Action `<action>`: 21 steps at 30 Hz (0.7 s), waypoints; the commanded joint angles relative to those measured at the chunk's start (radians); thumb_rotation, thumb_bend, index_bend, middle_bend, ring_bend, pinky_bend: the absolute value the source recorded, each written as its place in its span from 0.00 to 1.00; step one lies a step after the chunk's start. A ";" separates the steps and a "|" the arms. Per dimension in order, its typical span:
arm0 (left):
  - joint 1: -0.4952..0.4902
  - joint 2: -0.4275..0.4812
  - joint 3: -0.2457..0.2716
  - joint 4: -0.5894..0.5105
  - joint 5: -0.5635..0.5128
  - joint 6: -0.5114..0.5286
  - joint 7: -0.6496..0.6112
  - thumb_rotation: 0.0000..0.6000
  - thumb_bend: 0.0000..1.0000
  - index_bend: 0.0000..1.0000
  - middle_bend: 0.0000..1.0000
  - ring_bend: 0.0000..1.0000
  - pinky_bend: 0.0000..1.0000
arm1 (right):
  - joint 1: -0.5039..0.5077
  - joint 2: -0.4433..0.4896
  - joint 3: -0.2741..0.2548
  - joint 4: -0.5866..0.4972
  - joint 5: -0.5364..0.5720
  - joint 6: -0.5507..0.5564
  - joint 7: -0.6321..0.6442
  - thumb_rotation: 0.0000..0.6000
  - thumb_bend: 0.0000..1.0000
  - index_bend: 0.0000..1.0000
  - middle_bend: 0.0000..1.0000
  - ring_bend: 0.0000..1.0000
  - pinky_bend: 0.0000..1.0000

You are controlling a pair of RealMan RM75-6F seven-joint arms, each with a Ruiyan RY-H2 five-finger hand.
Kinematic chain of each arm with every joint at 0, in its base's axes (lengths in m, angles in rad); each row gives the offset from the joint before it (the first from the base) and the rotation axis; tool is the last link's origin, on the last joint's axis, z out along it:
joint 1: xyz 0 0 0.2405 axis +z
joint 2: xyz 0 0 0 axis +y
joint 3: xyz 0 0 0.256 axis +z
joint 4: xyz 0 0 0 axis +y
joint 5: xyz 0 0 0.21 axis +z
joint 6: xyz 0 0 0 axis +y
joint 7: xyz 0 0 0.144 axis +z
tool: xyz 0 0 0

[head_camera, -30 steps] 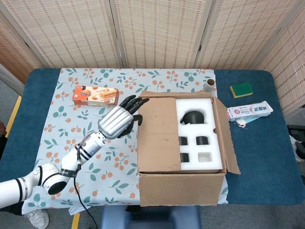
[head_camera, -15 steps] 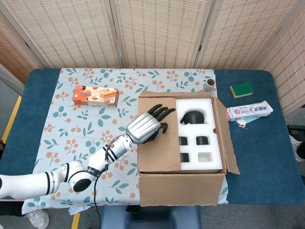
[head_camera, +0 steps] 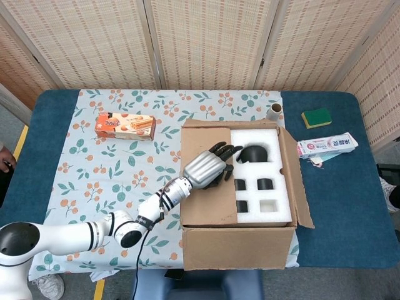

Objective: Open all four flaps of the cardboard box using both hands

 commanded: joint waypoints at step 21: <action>-0.069 -0.080 0.021 0.098 -0.069 -0.032 -0.018 1.00 1.00 0.54 0.00 0.00 0.00 | -0.010 0.014 -0.025 0.038 -0.043 -0.019 0.040 1.00 0.20 0.36 0.00 0.00 0.00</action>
